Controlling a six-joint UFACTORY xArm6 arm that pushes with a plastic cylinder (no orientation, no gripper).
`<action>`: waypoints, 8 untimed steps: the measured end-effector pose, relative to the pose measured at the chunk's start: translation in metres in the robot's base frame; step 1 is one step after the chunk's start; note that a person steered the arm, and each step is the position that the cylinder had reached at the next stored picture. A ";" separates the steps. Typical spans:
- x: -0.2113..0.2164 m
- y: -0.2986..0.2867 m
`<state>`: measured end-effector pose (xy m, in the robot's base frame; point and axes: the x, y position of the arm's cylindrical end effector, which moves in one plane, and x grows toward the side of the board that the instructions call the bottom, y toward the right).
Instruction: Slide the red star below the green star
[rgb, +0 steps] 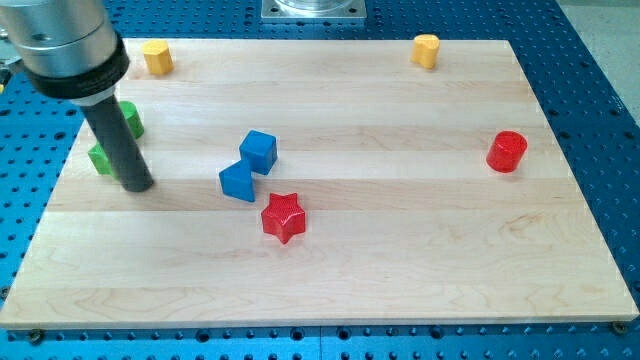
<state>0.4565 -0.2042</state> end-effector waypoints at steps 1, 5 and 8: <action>-0.011 -0.016; -0.066 0.011; -0.072 -0.017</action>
<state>0.3842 -0.2215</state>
